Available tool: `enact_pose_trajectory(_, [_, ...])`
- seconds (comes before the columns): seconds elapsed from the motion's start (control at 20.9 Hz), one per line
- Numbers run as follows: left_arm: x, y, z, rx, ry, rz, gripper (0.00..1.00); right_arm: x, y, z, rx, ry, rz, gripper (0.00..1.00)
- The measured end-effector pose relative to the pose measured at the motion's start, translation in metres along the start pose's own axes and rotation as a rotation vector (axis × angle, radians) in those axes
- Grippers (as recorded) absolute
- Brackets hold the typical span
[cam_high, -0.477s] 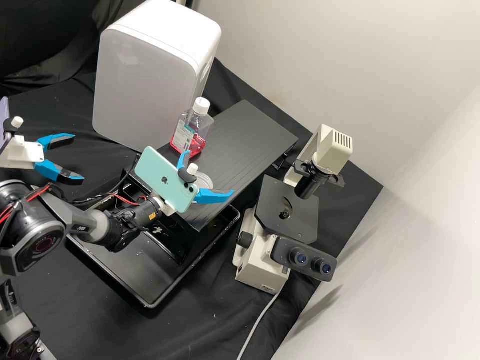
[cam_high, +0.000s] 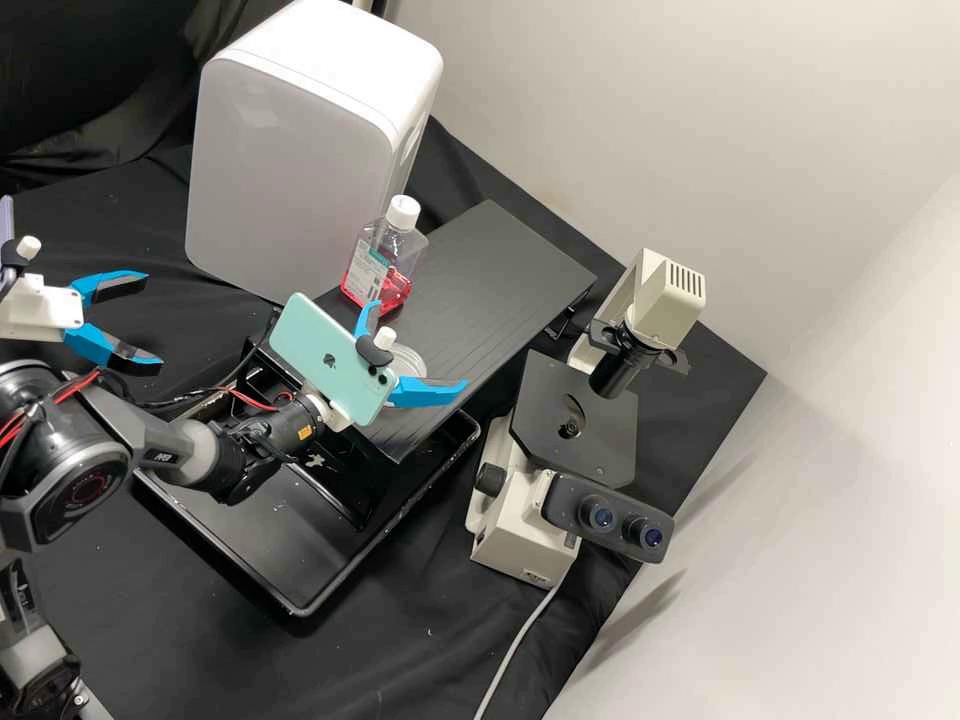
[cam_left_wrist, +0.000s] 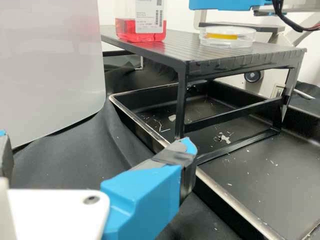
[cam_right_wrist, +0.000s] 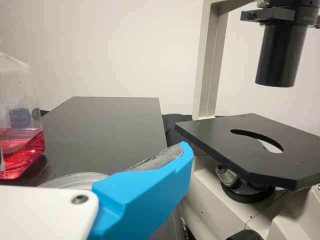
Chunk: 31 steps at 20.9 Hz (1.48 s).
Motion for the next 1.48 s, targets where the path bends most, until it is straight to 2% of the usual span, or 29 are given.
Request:
enact_pose_trajectory(0.19, [0.000,-0.0004,0.001,0.001,-0.005,-0.001,1.00,-0.009,0.000,0.003,0.000,-0.011,-0.001,1.00])
enact_pose_trajectory(0.48, [0.000,-0.0006,0.002,0.001,-0.007,-0.002,1.00,-0.031,0.000,0.003,-0.001,0.035,0.043,1.00])
enact_pose_trajectory(0.72, [0.000,-0.0006,0.002,0.003,-0.007,-0.002,1.00,-0.042,-0.012,0.005,-0.031,0.044,0.016,1.00])
enact_pose_trajectory(0.86, [0.000,-0.0006,0.002,0.007,-0.007,-0.002,1.00,-0.044,-0.020,0.011,-0.051,0.027,-0.010,1.00])
enact_pose_trajectory(1.0, [0.000,-0.0006,0.002,0.007,-0.007,-0.002,1.00,-0.046,-0.026,0.017,-0.052,0.005,-0.033,1.00])
enact_pose_trajectory(1.15, [0.000,-0.0006,0.002,0.007,-0.007,-0.002,1.00,-0.047,-0.029,0.021,-0.049,-0.014,-0.041,1.00])
enact_pose_trajectory(1.48, [0.000,-0.0006,0.002,0.007,-0.007,-0.002,1.00,-0.046,-0.029,0.023,-0.044,-0.022,-0.030,1.00])
